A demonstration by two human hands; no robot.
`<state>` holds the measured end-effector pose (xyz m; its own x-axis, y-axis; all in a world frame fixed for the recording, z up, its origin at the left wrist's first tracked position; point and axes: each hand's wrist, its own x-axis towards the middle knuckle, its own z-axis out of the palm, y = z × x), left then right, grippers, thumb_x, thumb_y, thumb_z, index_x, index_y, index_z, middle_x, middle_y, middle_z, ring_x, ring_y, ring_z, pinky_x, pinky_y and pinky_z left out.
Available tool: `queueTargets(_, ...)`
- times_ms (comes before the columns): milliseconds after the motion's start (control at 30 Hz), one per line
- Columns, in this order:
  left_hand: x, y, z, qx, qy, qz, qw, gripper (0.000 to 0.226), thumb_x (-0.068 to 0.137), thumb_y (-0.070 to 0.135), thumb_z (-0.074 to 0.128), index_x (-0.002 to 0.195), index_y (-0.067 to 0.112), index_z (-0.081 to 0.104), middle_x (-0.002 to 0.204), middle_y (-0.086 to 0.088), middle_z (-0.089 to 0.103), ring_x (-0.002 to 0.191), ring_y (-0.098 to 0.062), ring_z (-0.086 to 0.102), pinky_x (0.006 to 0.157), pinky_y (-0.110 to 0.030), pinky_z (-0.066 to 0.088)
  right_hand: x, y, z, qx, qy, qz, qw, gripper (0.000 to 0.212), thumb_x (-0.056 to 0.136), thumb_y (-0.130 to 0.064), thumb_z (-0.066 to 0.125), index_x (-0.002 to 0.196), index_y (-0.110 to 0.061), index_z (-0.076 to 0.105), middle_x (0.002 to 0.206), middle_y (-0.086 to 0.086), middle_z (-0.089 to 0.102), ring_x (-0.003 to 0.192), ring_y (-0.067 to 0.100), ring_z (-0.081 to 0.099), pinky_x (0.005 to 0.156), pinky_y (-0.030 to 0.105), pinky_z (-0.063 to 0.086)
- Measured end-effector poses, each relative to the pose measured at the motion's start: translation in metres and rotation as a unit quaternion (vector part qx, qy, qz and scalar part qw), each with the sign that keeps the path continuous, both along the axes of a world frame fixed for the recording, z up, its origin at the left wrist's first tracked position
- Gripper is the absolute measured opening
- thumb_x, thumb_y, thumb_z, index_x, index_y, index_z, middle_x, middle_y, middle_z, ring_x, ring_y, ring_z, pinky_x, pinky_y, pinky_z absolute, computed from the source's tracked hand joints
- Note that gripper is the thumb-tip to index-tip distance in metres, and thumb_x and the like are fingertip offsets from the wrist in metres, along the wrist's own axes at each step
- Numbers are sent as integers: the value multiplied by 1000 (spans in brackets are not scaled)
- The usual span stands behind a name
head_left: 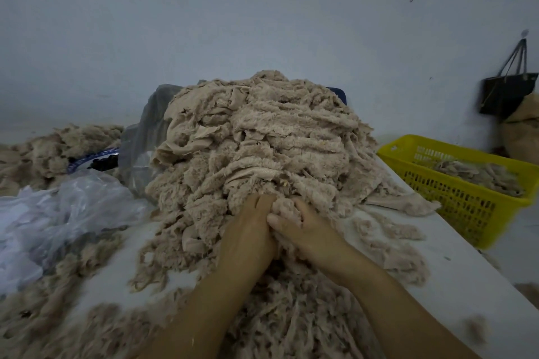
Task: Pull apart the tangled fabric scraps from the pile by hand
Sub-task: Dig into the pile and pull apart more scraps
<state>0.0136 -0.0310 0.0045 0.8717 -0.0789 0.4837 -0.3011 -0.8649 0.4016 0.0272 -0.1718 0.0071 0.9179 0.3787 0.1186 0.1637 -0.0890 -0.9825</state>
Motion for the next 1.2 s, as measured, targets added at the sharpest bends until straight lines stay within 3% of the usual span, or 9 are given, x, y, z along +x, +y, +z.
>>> queueTargets(200, -2, 0, 7, -392, 219, -127, 885, 12, 97, 49, 56, 94, 57, 65, 78, 19, 65, 59, 3, 58, 52, -12, 42, 7, -18, 16, 304, 151, -43, 940, 45, 98, -22, 56, 141, -12, 46, 112, 10, 73, 86, 19, 74, 63, 27, 57)
queueTargets(300, -4, 1, 3, -350, 278, -167, 879, 29, 90, 55, 64, 81, 29, 70, 68, 7, 62, 53, -6, 48, 52, -20, 40, 11, -26, 16, 351, 197, -83, 912, 61, 96, -23, 60, 150, -20, 35, 119, 12, 70, 73, 16, 74, 58, 28, 56)
queueTargets(400, -3, 3, -1, -330, 266, -148, 893, 37, 94, 41, 65, 93, 4, 61, 74, 0, 55, 60, -8, 44, 63, -27, 36, 10, -27, 18, 365, 197, -92, 905, 30, 98, -21, 57, 127, -20, 55, 80, 3, 76, 54, 9, 67, 52, 23, 54)
queueTargets(533, -6, 7, 0, -317, 272, -158, 895, 40, 94, 42, 64, 80, 7, 51, 69, -1, 45, 61, -11, 41, 59, -24, 34, 12, -31, 18, 384, 211, -98, 893, 22, 100, -23, 54, 121, -17, 59, 88, 2, 78, 72, 12, 74, 56, 25, 57)
queueTargets(667, -8, 15, 3, -275, 273, -184, 903, 40, 98, 38, 60, 63, 22, 51, 59, 9, 49, 55, -7, 42, 56, -15, 36, 20, -45, 19, 350, 126, -167, 913, 18, 102, -25, 50, 104, -10, 61, 60, 2, 65, 46, 10, 60, 44, 22, 50)
queueTargets(800, -11, 18, 7, -283, 257, -215, 899, 45, 99, 40, 56, 55, 28, 53, 60, 11, 54, 55, -4, 49, 61, -15, 43, 30, -81, 26, 509, 49, -297, 806, 20, 105, -30, 47, 103, -19, 63, 65, -9, 59, 50, 4, 53, 57, 20, 47)
queueTargets(933, -11, 20, 8, -297, 242, -184, 905, 59, 81, 84, 44, 74, 36, 77, 83, 1, 75, 58, -3, 58, 71, -19, 49, 33, -102, 14, 656, 67, -317, 682, 64, 99, -61, 36, 140, -14, 47, 133, 7, 57, 106, 17, 65, 82, 27, 56)
queueTargets(1033, -5, 19, 7, -302, 127, -110, 938, 57, 80, 81, 43, 79, 34, 76, 72, 9, 71, 61, -2, 63, 61, -12, 48, 31, -83, 6, 572, 137, -321, 743, 74, 99, -60, 39, 149, -5, 33, 147, 16, 41, 123, 27, 57, 91, 33, 54)
queueTargets(1200, 6, 26, -6, 15, 120, 62, 991, 31, 97, 52, 52, 111, 26, 61, 111, 9, 53, 107, -15, 52, 88, -29, 47, 19, -28, -7, 143, 76, -232, 959, 34, 102, -39, 48, 95, -15, 72, 85, 4, 76, 71, 12, 71, 60, 22, 54)
